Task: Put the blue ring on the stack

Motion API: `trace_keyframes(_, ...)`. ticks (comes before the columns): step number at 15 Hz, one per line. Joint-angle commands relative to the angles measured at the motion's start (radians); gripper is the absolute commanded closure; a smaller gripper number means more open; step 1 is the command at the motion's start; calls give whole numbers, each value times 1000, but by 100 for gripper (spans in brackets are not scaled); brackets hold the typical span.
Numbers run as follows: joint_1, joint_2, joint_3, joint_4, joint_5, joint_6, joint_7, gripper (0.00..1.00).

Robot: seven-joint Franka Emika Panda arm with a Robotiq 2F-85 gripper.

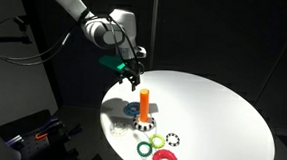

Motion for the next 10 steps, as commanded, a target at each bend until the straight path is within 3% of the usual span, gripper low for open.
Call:
trace_keyframes(1, 0, 52, 16, 13, -64, 66, 74, 0)
trace_keyframes(5, 16, 105, 12, 17, -166, 125, 159, 0)
trace_keyframes(10, 25, 172, 8, 27, -215, 153, 202, 0)
